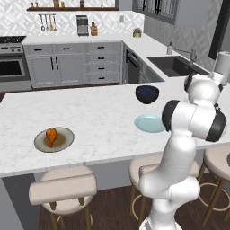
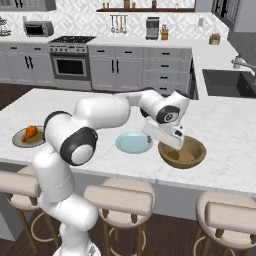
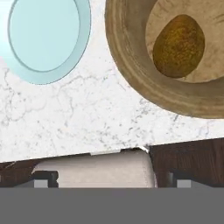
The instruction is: Pick the chicken drumstick and avocado from their plates and place them in the bowl. Then put the bowl in the fridge.
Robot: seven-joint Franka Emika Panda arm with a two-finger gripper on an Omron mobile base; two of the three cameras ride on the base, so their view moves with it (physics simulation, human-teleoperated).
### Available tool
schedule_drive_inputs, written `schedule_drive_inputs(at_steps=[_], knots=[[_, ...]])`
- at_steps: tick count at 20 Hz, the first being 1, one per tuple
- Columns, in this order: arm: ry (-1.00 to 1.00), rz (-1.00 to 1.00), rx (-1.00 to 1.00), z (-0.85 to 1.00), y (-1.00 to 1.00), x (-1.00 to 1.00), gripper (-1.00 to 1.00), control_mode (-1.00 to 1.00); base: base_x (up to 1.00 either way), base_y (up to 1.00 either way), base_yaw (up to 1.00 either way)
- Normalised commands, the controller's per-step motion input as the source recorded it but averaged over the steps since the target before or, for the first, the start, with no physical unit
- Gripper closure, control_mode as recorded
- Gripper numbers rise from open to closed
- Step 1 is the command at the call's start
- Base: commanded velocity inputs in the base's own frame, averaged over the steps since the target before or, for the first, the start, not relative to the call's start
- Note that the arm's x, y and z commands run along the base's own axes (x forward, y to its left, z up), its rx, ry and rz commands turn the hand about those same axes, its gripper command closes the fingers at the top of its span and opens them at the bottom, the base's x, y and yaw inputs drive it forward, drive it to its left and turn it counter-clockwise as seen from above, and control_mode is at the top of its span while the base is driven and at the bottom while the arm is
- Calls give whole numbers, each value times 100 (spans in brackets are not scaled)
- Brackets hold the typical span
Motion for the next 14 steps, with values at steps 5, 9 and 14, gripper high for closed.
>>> schedule_drive_inputs(at_steps=[5, 9, 14], knots=[[-2, 0, -3, 48, 100, -81, -100, -100, 0, 0, 0], [-5, -7, -14, 17, 100, -62, -100, -100, 0, 0, 0], [2, -5, -5, 32, 100, -21, -100, -100, 0, 0, 0]])
